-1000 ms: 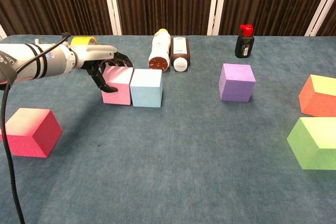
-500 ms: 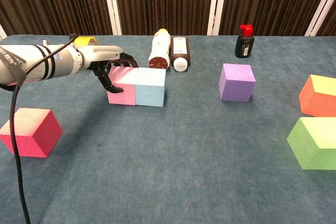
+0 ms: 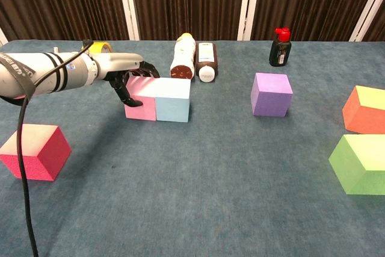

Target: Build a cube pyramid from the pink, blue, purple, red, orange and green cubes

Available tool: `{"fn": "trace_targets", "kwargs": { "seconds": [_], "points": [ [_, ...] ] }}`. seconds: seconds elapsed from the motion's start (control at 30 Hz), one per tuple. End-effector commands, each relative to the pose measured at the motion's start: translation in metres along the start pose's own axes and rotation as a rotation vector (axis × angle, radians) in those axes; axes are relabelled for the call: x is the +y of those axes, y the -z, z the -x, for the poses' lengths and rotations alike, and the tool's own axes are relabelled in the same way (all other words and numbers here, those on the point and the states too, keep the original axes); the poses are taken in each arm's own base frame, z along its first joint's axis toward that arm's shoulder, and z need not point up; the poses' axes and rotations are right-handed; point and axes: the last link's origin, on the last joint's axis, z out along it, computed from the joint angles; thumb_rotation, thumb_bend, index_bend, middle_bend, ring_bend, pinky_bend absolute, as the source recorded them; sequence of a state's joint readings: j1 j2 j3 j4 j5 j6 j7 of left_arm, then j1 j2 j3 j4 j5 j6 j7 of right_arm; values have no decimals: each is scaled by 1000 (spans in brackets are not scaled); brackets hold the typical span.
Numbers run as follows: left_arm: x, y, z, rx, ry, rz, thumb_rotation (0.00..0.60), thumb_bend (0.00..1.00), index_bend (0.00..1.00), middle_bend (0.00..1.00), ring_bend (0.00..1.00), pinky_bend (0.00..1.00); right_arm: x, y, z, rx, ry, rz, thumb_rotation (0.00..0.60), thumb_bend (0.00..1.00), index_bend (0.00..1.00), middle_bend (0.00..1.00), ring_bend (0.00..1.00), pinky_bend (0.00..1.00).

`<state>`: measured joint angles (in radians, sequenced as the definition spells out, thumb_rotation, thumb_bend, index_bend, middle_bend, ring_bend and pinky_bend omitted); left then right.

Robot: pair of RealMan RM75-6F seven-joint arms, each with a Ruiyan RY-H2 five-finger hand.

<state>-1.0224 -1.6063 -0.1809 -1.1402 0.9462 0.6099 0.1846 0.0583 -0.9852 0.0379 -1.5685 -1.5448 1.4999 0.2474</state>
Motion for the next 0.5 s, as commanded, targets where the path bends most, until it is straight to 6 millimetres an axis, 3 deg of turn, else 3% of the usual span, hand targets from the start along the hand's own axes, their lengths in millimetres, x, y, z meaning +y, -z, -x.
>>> {"fn": "trace_targets", "kwargs": {
  "seconds": [0.03,0.5],
  "points": [
    [0,-1,0,-4,1,-1,600,368,232,282,273,368,0,0,0,0,0,1,600,195,0,113,0,112],
    [1,2,3,-39,1,-7,600,372,49,124,121,323,0,-2,0,-4,1,-4,600,195,0,113,0,112]
  ]
}}
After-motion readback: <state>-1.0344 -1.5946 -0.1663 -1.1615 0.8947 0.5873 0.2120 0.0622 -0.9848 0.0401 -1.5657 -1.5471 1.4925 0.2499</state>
